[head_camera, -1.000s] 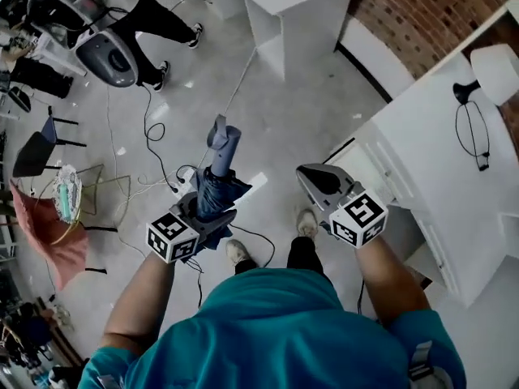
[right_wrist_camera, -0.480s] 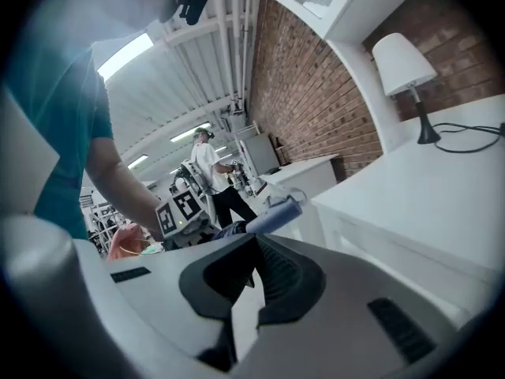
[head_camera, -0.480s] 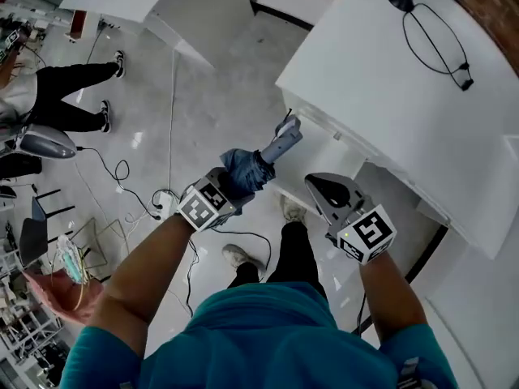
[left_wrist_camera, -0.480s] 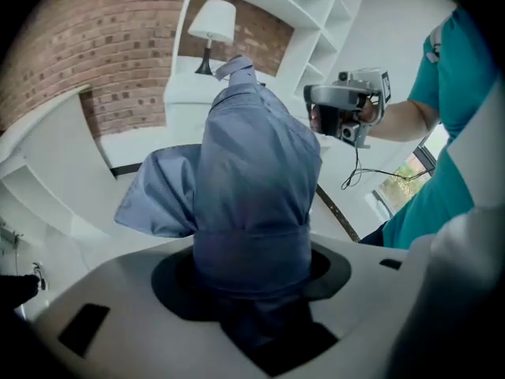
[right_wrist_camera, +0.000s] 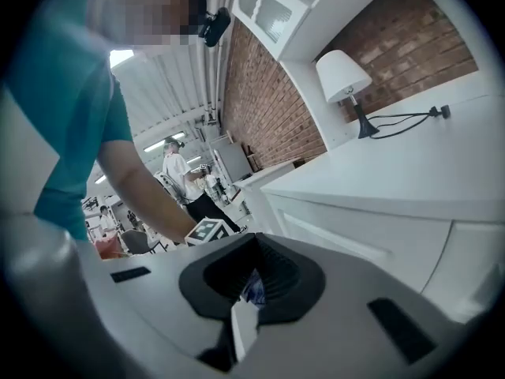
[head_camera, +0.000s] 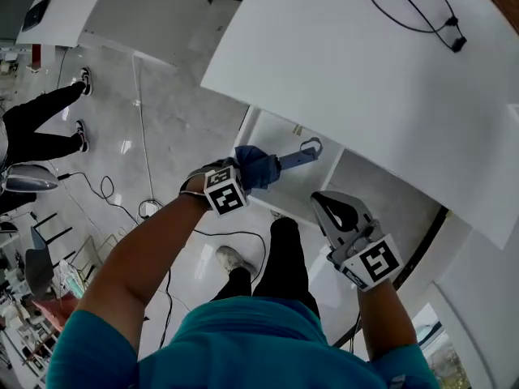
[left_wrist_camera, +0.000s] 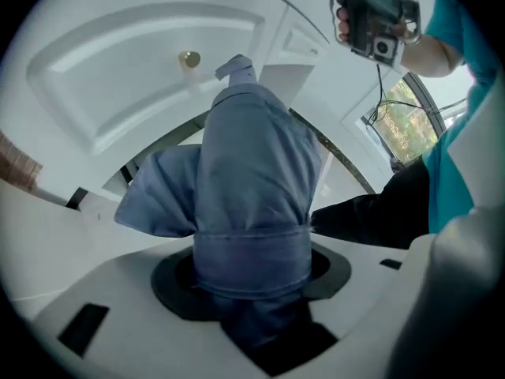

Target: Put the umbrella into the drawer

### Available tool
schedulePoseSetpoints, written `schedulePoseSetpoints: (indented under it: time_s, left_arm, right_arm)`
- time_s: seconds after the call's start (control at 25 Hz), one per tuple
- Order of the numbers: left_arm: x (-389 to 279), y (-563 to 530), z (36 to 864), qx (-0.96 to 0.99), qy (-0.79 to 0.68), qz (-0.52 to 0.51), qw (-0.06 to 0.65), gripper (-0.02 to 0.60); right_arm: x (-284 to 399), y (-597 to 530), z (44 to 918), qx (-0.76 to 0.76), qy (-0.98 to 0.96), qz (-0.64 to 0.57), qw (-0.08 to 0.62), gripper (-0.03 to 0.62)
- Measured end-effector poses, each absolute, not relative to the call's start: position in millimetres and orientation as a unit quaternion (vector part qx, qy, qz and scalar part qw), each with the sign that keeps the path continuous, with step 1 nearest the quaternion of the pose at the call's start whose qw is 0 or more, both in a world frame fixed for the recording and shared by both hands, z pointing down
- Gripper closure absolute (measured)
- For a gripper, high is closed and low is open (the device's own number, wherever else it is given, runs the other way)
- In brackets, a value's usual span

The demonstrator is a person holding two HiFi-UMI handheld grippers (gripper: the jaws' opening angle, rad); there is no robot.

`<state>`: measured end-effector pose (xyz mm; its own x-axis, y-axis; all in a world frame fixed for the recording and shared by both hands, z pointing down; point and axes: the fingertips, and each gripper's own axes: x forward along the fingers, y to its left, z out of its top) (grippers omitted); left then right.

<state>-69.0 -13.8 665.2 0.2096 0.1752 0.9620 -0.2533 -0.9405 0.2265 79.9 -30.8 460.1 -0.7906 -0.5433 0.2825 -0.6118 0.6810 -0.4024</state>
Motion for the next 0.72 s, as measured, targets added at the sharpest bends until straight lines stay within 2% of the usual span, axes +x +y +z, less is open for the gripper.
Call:
schedulePoseSetpoints:
  time_s: [0.28,0.72]
  left_arm:
    - [-32.1,-19.8,730.4,0.718,0.026,0.681,0.141,0.334]
    - [7.7,-42.5,809.7,0.696,0.01,0.697,0.173,0.333]
  right_arm:
    - [114.6,-29.5,480.7,0.348,-0.896,0.27,0.059,0.572]
    - [155.6,-33.4,507.1,0.381,-0.878,0.28,0.068,0.572]
